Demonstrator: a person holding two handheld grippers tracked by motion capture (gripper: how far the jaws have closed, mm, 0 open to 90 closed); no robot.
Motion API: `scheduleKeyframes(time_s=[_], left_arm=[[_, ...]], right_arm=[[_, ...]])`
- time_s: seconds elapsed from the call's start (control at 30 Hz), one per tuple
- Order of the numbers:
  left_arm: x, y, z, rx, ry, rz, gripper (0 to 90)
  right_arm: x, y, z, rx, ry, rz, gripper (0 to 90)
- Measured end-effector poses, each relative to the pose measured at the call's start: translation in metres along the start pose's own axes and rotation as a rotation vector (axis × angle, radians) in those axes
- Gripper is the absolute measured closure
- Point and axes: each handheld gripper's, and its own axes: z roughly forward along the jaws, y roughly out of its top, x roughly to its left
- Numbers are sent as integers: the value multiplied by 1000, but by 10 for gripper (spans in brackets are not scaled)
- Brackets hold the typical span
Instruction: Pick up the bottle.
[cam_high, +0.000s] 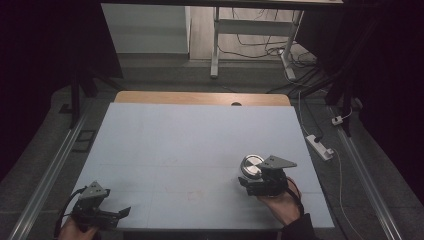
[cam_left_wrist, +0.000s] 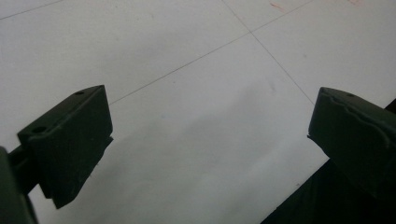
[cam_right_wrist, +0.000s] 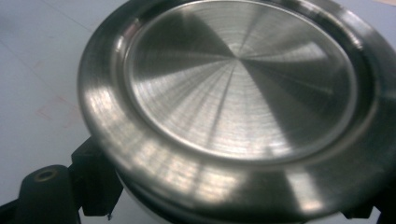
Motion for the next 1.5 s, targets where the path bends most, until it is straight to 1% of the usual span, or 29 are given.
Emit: scheduleKeyframes(time_s=[0.03,0.17,0.53,0.97,1.17,1.33,1.5], left_arm=[[0,0,0,0,1,0,8],[0,0,0,1,1,1,8],[0,0,0,1,2,2,8],[-1,0,0,4,3,3,8],[0,0,0,4,3,4,8],[0,0,0,0,3,1,7],[0,0,0,1,3,2,6]], right_arm=[[1,1,1,-2,11,4,148],[7,7,7,-4,35,-11,148],[24,20,24,2,93,-69,148],[42,31,44,11,130,-118,148],[48,36,51,10,141,-130,148],[54,40,59,13,161,-143,148],[61,44,65,10,174,-163,148]])
